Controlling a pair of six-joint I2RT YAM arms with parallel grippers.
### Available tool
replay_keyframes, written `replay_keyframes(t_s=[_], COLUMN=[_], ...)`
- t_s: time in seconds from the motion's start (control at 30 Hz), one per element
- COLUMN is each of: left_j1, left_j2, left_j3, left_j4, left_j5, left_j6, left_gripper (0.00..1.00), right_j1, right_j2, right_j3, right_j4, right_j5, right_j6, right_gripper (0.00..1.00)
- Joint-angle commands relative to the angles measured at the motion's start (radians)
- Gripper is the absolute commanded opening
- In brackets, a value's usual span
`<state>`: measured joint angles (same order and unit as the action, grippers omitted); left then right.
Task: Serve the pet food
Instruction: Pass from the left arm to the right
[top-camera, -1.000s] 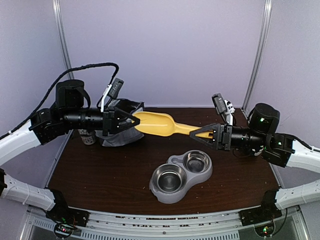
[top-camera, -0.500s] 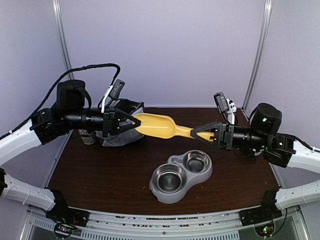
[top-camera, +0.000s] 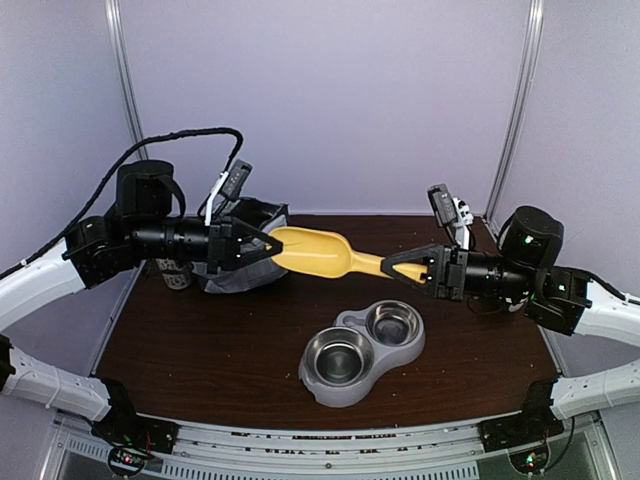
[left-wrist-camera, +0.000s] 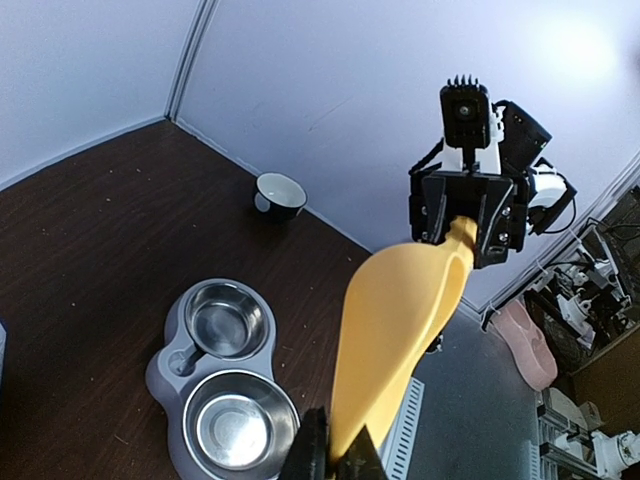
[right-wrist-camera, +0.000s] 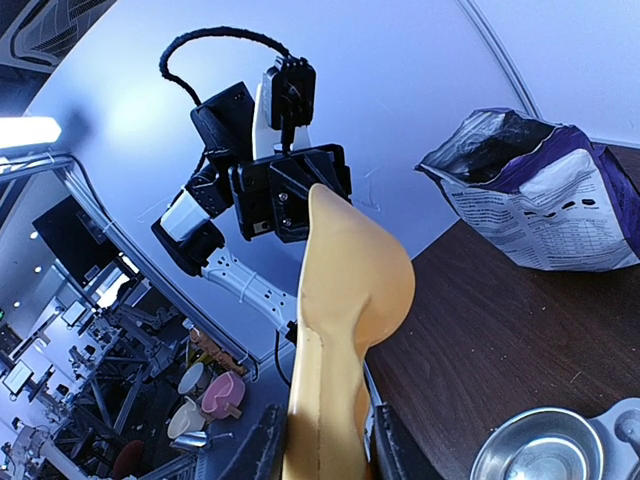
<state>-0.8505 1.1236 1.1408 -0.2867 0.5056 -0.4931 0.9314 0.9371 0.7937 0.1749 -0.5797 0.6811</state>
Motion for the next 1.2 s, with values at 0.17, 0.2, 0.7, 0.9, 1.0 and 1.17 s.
replay_keyframes(t_s=[0.17, 0.2, 0.7, 0.9, 1.0, 1.17], left_j1=[0.005, 0.005, 0.255, 0.323, 0.396, 0.41], left_j2=[-0.021, -0.03, 0.019, 0.168, 0.233, 0.266], left_j3=[0.012, 0.008, 0.323, 0.389, 0.412, 0.419], left_j4=[0.0, -0.006, -0.533, -0.573, -0.583, -0.565], left_j5=[-0.094, -0.109, -0.453, -0.533, -0.443, -0.438], left_j6=[0.025, 0.028, 0.386, 0.495, 0.493, 0.531], left_gripper=[0.48, 0.63, 0.98, 0.9, 0.73, 0.72], right_j1=[0.005, 0.004, -0.088, -0.109, -0.113, -0.118], right_j2=[-0.003, -0.004, -0.058, -0.084, -0.096, -0.106], right_j3=[-0.022, -0.023, -0.071, -0.099, -0.108, -0.136], right_j4=[-0.006, -0.002, -0.11, -0.095, -0.098, -0.062], right_j5=[0.086, 0.096, 0.348, 0.346, 0.348, 0.35], right_j6=[-0.041, -0.041, -0.031, -0.008, -0.004, 0.014], right_gripper=[0.12, 0.09, 0.0, 0.0, 0.0, 0.0])
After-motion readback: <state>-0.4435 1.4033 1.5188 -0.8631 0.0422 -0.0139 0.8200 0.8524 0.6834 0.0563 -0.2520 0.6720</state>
